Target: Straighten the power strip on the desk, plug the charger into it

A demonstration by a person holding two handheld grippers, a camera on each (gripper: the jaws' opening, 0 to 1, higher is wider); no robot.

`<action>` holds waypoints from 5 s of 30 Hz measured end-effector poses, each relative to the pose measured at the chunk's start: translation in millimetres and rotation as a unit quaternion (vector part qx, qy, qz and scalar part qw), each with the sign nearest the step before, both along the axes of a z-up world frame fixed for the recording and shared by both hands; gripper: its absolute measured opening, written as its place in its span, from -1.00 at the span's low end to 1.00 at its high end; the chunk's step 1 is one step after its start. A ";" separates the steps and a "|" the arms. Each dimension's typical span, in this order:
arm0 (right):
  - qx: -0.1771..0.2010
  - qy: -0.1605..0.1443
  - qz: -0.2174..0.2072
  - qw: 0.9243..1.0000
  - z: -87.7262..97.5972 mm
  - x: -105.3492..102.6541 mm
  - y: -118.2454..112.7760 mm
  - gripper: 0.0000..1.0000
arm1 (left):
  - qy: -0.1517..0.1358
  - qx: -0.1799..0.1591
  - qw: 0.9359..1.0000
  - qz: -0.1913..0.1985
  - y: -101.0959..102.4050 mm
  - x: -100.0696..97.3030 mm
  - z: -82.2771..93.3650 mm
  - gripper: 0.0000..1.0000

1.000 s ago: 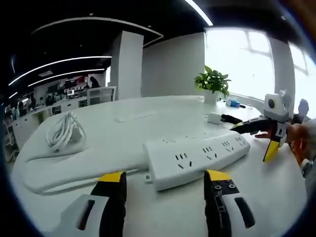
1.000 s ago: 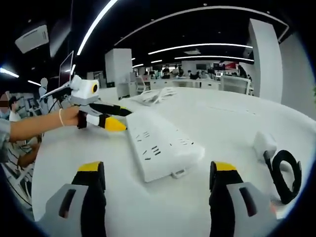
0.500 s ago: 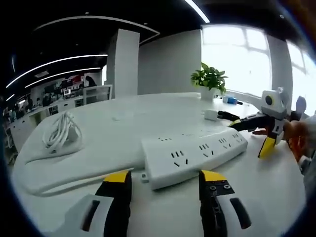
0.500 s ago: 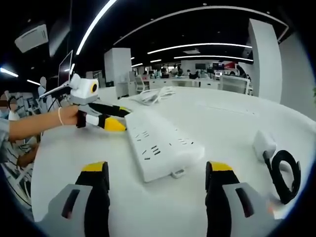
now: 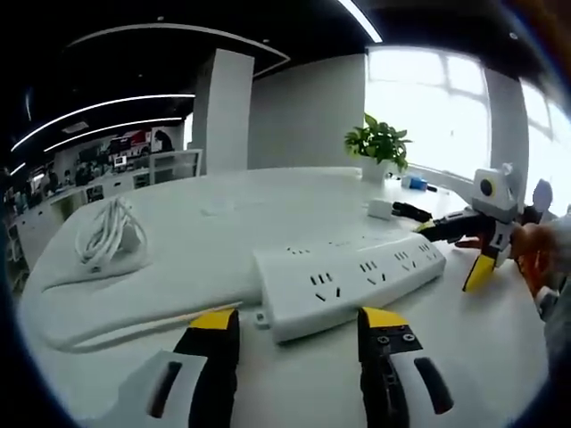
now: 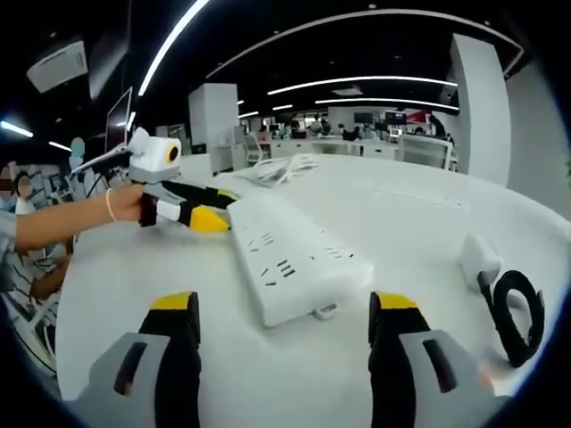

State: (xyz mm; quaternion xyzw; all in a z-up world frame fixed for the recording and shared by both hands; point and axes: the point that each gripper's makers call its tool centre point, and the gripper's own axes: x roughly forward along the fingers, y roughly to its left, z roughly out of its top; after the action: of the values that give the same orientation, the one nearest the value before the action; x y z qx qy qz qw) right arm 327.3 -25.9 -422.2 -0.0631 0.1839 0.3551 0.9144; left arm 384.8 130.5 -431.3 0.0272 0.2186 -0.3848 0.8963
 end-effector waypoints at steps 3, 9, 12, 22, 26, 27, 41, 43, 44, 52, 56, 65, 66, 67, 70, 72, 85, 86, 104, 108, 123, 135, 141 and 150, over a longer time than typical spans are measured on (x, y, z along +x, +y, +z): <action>-0.001 0.000 0.001 1.000 -0.1 -0.2 1.7 0.51 | 0.000 0.000 1.000 0.000 1.2 0.4 1.1 0.06; 0.000 -0.001 -0.002 1.000 0.1 1.5 2.3 0.45 | -0.001 0.000 1.000 0.000 1.8 0.5 2.8 0.05; -0.002 0.000 -0.004 1.000 -1.4 1.8 1.6 0.44 | 0.001 -0.003 1.000 0.001 1.8 0.1 2.3 0.05; -0.010 -0.005 -0.013 1.000 -1.2 2.3 -3.3 0.43 | 0.000 -0.006 1.000 0.005 1.4 0.6 2.8 0.04; -0.009 -0.006 -0.011 1.000 -3.3 -0.6 -2.9 0.42 | -0.001 -0.007 1.000 0.008 1.7 0.7 4.0 0.03; -0.009 -0.005 -0.010 1.000 -4.1 -1.2 -2.5 0.41 | -0.001 -0.008 1.000 0.009 1.7 0.6 3.9 0.03; -0.007 -0.017 -0.010 1.000 2.5 -3.6 -0.2 0.24 | 0.002 -0.007 1.000 0.008 5.0 1.9 3.7 -0.05; -0.009 -0.019 -0.010 1.000 2.6 -3.4 0.4 0.23 | 0.002 -0.007 1.000 0.006 4.7 1.6 3.6 -0.07; -0.011 -0.021 -0.010 1.000 2.4 -2.8 0.4 0.23 | 0.003 -0.007 1.000 0.004 4.3 1.2 3.4 -0.08; -0.023 -0.024 -0.007 0.999 -2.9 0.9 -2.7 -0.15 | 0.008 0.003 1.000 -0.011 -0.4 -2.7 -0.2 -0.16; -0.016 -0.019 -0.012 1.000 -3.7 3.8 -4.4 -0.11 | 0.007 0.005 1.000 -0.015 -1.5 -3.6 0.0 -0.20; -0.022 -0.016 -0.015 1.000 -8.0 7.6 -3.8 -0.14 | 0.010 0.004 1.000 -0.021 -3.2 -4.3 0.3 -0.24; -0.021 -0.015 -0.017 1.000 -8.4 8.5 -4.2 -0.16 | 0.011 0.004 1.000 -0.020 -3.1 -4.2 0.3 -0.24; -0.023 -0.014 -0.019 0.999 -8.7 9.1 -4.8 -0.17 | 0.011 0.004 1.000 -0.020 -3.0 -4.1 0.4 -0.24; -0.028 -0.014 -0.021 0.999 -8.8 10.5 -5.9 -0.19 | 0.012 0.004 1.000 -0.018 -3.6 -4.4 0.5 -0.24; -0.029 -0.016 -0.024 0.999 -8.9 11.7 -6.6 -0.19 | 0.013 0.005 1.000 -0.017 -4.1 -4.1 0.5 -0.24; -0.031 -0.018 -0.017 0.999 -8.0 16.9 -10.9 -0.21 | 0.006 0.016 1.000 -0.013 -4.6 -3.9 0.1 -0.30; -0.031 -0.018 -0.017 0.999 -7.9 17.3 -11.1 -0.21 | 0.006 0.016 1.000 -0.013 -4.7 -4.4 0.0 -0.30; -0.032 -0.019 -0.005 0.999 -8.6 28.8 -16.7 -0.20 | 0.007 0.011 1.000 -0.010 -4.7 -4.7 -1.4 -0.41; -0.035 -0.019 -0.002 0.999 -9.0 31.4 -19.1 -0.20 | 0.007 0.010 1.000 -0.010 -6.4 -5.3 -1.9 -0.43; -0.036 -0.024 0.018 0.999 -9.5 37.6 -25.9 -0.18 | 0.005 0.013 1.000 -0.007 -11.3 -6.8 -1.8 -0.47; -0.035 -0.024 0.039 0.998 -9.1 47.1 -30.7 -0.18 | 0.005 0.008 1.000 -0.008 -14.5 -8.8 -0.8 -0.47; -0.034 -0.026 0.054 0.998 -8.9 52.8 -33.5 -0.18 | 0.004 0.010 1.000 -0.009 -16.1 -9.4 -0.5 -0.47; -0.036 -0.023 0.068 0.997 -8.9 57.9 -35.8 -0.17 | 0.000 0.016 1.000 -0.009 -19.2 -11.1 -0.2 -0.47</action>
State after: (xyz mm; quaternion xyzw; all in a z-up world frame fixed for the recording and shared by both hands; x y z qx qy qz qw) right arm 385.2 -61.7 -431.1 -0.1166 0.1714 0.4077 0.8893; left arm 373.7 111.2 -431.6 0.0436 0.2242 -0.3892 0.8924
